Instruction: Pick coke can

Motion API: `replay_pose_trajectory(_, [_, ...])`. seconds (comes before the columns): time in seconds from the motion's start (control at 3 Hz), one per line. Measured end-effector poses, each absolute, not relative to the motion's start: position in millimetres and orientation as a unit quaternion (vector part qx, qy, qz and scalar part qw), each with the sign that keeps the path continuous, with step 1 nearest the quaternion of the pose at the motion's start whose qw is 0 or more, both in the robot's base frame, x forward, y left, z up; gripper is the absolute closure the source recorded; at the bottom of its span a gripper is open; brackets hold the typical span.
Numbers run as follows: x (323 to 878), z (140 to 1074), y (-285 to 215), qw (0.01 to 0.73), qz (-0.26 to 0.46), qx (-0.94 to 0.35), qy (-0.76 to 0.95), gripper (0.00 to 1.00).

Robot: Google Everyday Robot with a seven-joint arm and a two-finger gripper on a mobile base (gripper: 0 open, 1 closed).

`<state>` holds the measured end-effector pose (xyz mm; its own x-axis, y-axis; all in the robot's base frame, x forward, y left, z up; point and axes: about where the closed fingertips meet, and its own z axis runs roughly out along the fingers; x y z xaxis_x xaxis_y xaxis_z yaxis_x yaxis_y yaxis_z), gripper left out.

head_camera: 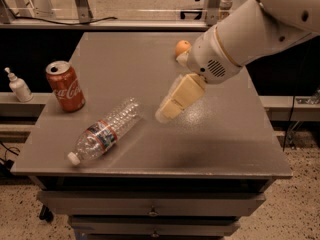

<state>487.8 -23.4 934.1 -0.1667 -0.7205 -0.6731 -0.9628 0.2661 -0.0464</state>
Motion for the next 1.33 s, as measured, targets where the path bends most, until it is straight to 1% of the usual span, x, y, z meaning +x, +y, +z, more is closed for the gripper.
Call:
replay_pose_trajectory(0.33, [484.0,934.9,16.9,0.317,0.246,-0.562,0.724,0.0])
replay_pose_trajectory(0.67, [483.9,934.9,17.0,0.317,0.246,-0.562,0.724,0.0])
replay_pose_trajectory(1.0, [488.4,930.7,29.5,0.324,0.255,-0.561,0.718,0.0])
replay_pose_trajectory(1.33, [506.2,921.2,68.7,0.343,0.278,-0.564,0.698,0.0])
